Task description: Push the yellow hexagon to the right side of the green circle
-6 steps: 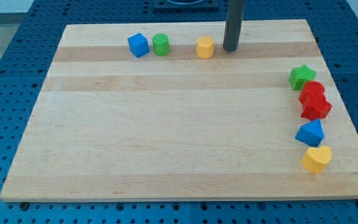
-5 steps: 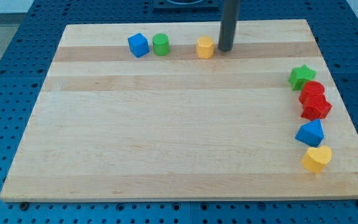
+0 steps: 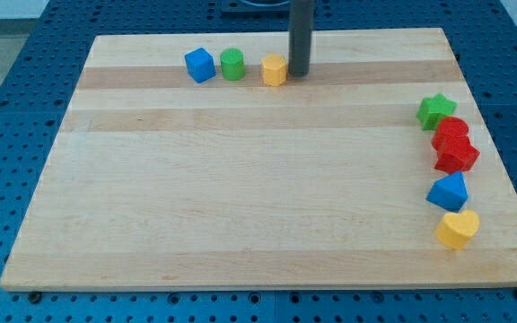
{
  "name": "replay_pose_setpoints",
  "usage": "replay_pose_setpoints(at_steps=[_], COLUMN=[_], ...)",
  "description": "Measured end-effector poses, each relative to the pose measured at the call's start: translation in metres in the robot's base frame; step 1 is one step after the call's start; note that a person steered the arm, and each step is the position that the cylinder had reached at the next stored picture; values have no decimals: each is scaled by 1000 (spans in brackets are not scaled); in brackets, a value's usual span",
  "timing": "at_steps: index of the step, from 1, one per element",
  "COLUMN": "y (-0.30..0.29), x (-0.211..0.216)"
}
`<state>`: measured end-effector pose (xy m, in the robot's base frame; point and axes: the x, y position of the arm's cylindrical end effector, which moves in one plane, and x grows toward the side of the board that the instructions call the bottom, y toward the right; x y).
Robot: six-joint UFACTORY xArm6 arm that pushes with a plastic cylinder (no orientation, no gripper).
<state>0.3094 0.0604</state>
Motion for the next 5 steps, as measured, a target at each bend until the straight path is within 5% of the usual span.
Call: replay_pose_setpoints(at_steps=[3,5], y=[-42,-53], x=[27,-6])
